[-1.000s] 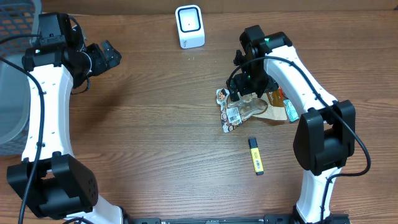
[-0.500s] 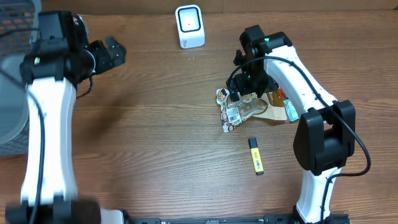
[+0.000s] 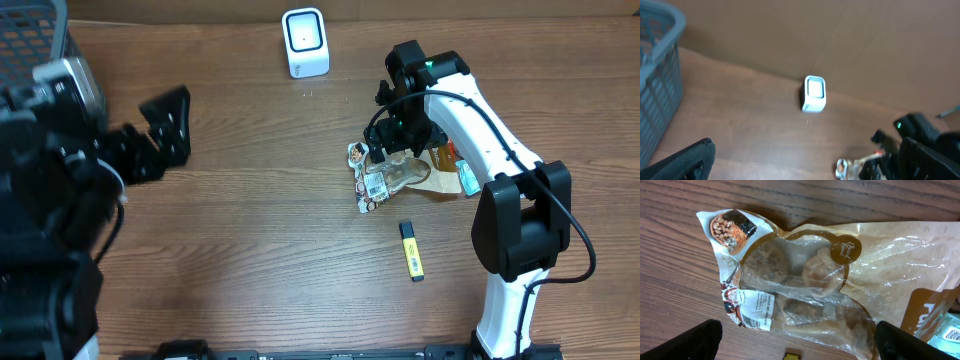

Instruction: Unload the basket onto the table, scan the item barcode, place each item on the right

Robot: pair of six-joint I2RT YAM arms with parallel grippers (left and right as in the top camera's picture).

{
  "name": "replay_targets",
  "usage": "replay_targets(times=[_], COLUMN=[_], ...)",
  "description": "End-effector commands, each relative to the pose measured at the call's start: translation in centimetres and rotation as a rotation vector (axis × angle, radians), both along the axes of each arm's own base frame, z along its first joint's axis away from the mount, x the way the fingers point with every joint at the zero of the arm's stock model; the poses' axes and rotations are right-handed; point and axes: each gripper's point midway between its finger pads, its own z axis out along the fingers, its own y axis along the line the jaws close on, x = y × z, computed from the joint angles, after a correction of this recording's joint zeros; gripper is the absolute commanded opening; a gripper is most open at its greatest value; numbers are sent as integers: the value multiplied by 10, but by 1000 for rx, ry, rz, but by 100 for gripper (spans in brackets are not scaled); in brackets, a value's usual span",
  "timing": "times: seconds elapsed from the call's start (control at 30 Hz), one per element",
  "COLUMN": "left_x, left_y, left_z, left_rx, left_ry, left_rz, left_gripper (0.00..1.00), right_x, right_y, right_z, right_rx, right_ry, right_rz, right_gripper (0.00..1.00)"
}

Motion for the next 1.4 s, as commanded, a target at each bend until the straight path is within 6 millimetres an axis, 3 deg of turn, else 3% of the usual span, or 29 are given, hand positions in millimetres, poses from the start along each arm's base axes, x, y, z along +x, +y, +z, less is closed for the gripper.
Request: replay_targets(times=[0.0, 0.17, 0.3, 0.43, 0.5, 0.57, 0.63, 0.77, 0.83, 0.87, 0.97, 1.1, 1.13, 1.37], left_x=[-14, -48, -80, -102, -106, -100, -83, -56, -52, -53, -58, -59, -54, -41], left_y=[1, 3, 2, 9, 10, 11, 7, -4, -7, -9, -9, -7, -7, -3], left_z=[-48, -145, -211, -260, -274, -278, -264, -208, -186, -164, -143, -146, -160, -211], left_rx=[-7, -16, -21, 5, 11, 11, -4, -9, -3, 8, 26, 40, 38, 61], left_ry=[91, 258, 369, 411, 403, 334, 160, -227, -366, -510, -677, -758, -732, -567], left_rz=[10, 28, 32, 71, 79, 79, 58, -11, -33, -48, -50, -38, -36, -16], left_gripper=[100, 100, 100, 100, 100, 100, 100, 100, 100, 100, 100, 100, 100, 100], right_x=[-1, -1, -1, -1, -1, -1, -1, -1, -1, -1, -1, -1, -1, -1], right_y=[-1, -1, -1, -1, -1, -1, -1, -1, -1, -1, -1, -1, -1, -1], right_z=[-1, -1, -1, -1, -1, -1, -1, -1, -1, -1, -1, -1, -1, -1], right_rx=[4, 4, 4, 4, 4, 4, 4, 4, 4, 4, 4, 4, 4, 4], right_ry=[6, 6, 6, 6, 6, 6, 6, 6, 6, 6, 6, 6, 6, 6], right_rz=[-8, -8, -8, -8, -8, -8, -8, -8, -8, -8, -8, -8, -8, -8], right_gripper=[100, 100, 100, 100, 100, 100, 100, 100, 100, 100, 100, 100, 100, 100])
